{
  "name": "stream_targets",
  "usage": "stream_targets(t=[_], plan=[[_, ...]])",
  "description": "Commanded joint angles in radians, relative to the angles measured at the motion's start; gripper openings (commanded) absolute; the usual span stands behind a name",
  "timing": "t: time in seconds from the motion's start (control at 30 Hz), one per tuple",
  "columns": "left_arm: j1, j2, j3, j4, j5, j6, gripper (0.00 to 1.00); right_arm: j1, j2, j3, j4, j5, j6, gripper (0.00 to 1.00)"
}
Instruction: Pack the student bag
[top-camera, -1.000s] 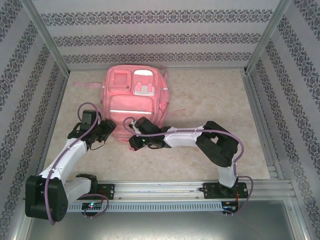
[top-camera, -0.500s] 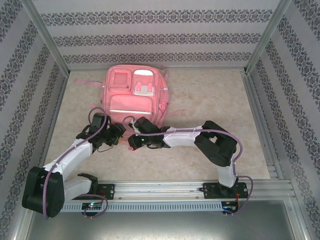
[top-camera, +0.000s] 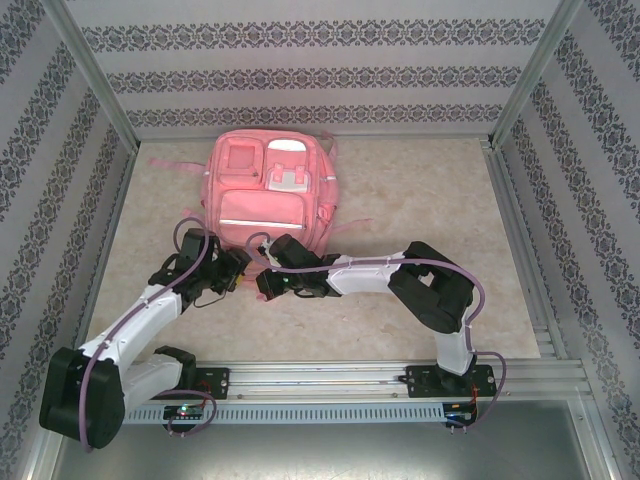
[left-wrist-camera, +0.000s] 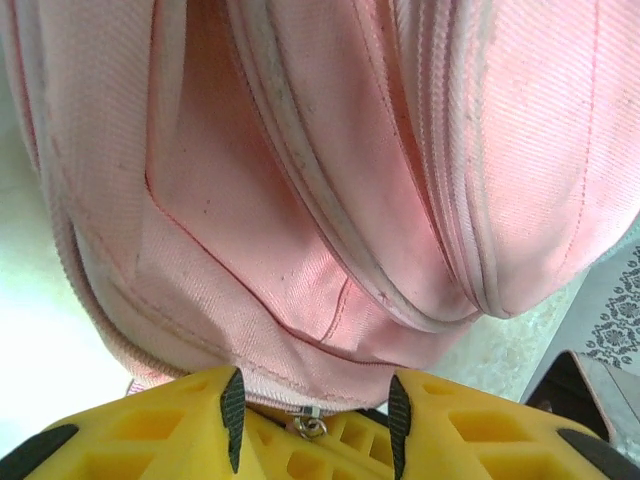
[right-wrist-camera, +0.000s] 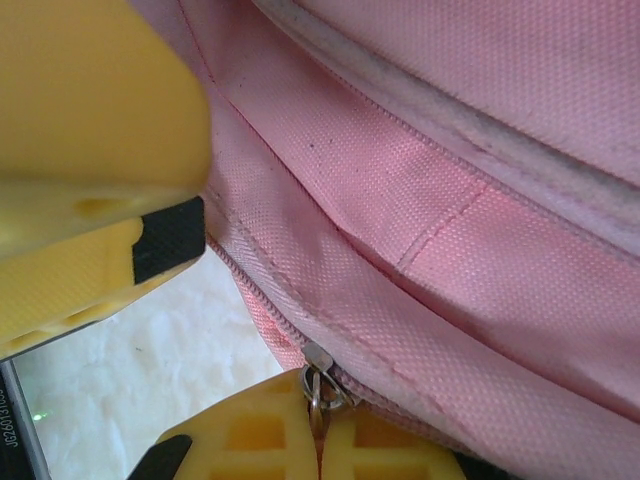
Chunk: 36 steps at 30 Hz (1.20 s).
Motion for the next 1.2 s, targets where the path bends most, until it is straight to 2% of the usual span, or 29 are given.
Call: stream_targets(t=[0.0, 0.3, 0.47, 0.57, 0.77, 0.87, 1.17], plan=[[-0.015, -0.006, -0.038, -0.037, 0.002, -0.006, 0.44, 0.002, 0.015, -0.013, 0.001, 0.045, 0.012, 0.00], [-0.015, 0.042, -0.044, 0.017, 0.001, -0.008, 0.44, 0.002, 0.016, -0.012, -0.001, 0.041, 0.016, 0.00], [-0.012, 0.119, -0.028, 0.068, -0.009, 0.010, 0.43, 0.002, 0.018, -0.008, 0.001, 0.040, 0.014, 0.00], [-0.012, 0.165, -0.007, 0.103, -0.025, 0.028, 0.37, 0.003, 0.012, -0.011, -0.009, 0.048, 0.004, 0.00], [0.007, 0.197, 0.022, 0.097, -0.058, 0.073, 0.16, 0.002, -0.032, -0.055, -0.035, 0.077, -0.022, 0.00], [0.021, 0.199, 0.006, 0.115, -0.047, 0.079, 0.08, -0.001, -0.055, -0.094, -0.042, 0.090, -0.041, 0.00], [0.031, 0.203, 0.000, 0.101, -0.057, 0.129, 0.06, -0.032, -0.154, -0.217, -0.055, 0.103, -0.078, 0.00]])
